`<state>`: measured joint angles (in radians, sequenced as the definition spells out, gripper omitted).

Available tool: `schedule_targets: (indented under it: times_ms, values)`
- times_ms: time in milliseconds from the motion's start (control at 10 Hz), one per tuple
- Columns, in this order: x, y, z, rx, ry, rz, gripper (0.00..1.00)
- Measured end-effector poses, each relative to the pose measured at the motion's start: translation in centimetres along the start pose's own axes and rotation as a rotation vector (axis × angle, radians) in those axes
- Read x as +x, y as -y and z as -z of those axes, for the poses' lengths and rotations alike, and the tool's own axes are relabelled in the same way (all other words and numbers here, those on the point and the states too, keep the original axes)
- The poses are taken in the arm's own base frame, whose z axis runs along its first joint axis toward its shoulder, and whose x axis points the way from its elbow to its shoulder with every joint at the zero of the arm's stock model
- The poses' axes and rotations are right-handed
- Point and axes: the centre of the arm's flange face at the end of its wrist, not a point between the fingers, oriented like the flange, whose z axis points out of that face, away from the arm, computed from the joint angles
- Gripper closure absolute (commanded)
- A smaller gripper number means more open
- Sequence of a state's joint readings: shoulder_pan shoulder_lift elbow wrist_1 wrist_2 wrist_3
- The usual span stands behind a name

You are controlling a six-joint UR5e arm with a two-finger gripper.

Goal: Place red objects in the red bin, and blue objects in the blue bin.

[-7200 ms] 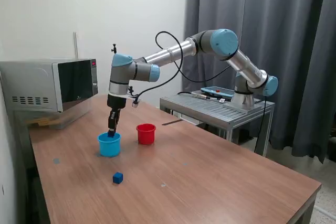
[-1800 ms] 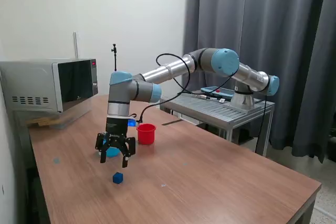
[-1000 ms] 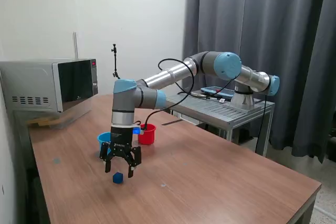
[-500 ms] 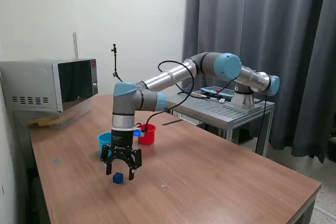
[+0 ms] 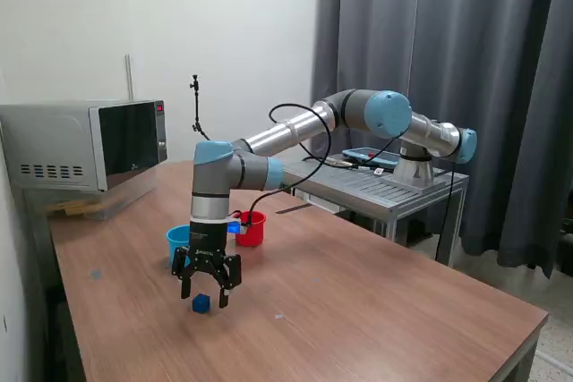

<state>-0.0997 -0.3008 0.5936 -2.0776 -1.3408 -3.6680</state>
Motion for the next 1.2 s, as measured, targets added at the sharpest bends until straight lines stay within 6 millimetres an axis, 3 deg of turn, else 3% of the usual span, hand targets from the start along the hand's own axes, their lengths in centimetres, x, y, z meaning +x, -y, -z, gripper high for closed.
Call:
schedule_targets:
  times_ms: [100,1200]
  values:
    - [0.00,-0.01,0.01,0.000,0.000,-0.003,1.00]
    - [-0.18,-0.07,0.29,-0.001,0.022,-0.011,1.00]
